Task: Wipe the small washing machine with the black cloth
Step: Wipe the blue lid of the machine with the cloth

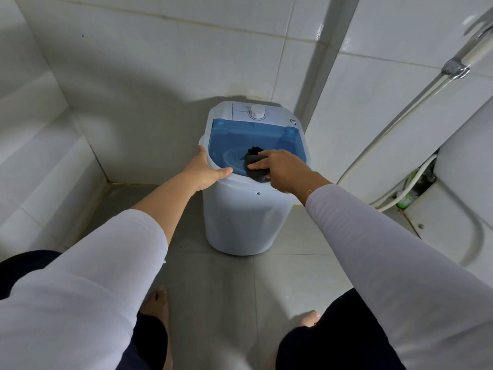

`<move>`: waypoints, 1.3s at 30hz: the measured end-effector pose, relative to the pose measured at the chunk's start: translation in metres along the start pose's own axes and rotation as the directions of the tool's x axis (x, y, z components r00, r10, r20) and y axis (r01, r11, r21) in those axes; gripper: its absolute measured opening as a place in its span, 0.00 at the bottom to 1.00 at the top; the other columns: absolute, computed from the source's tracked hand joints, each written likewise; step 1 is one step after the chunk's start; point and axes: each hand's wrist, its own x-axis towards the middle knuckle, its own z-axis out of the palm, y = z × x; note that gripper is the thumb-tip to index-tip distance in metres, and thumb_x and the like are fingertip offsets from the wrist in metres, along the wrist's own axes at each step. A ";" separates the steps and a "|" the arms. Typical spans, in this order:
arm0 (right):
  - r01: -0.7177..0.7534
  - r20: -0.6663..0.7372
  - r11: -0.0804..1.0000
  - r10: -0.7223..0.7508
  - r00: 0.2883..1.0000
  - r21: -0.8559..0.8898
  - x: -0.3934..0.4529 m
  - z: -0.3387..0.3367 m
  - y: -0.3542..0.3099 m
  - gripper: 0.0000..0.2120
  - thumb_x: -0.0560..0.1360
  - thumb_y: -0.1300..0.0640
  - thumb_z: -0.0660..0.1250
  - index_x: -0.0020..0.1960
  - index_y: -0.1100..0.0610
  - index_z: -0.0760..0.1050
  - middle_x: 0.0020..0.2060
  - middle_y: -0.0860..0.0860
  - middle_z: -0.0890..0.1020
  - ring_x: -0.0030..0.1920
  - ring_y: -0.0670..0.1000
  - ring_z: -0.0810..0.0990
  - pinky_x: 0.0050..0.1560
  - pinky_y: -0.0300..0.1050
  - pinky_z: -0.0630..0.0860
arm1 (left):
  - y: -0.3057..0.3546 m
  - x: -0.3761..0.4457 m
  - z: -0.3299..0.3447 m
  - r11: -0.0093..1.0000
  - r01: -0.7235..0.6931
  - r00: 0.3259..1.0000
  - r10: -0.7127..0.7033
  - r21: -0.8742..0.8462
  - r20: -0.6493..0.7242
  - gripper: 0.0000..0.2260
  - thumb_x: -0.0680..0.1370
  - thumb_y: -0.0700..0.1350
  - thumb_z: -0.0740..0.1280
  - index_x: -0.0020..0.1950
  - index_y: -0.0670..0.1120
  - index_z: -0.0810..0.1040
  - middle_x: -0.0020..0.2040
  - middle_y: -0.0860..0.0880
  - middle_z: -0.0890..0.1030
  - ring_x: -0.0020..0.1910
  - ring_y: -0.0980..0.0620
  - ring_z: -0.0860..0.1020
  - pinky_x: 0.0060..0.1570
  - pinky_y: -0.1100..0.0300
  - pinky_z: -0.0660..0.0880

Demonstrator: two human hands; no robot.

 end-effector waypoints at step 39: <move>0.111 -0.282 0.993 -0.116 0.952 -0.035 0.046 -0.009 0.015 0.16 0.72 0.62 0.68 0.59 0.59 0.77 0.57 0.59 0.72 0.58 0.60 0.70 0.55 0.51 0.74 | 0.006 0.010 -0.008 0.998 -0.041 0.999 0.040 0.046 0.025 0.44 0.74 0.54 0.69 0.78 0.46 0.43 0.79 0.49 0.55 0.77 0.47 0.57 0.73 0.53 0.58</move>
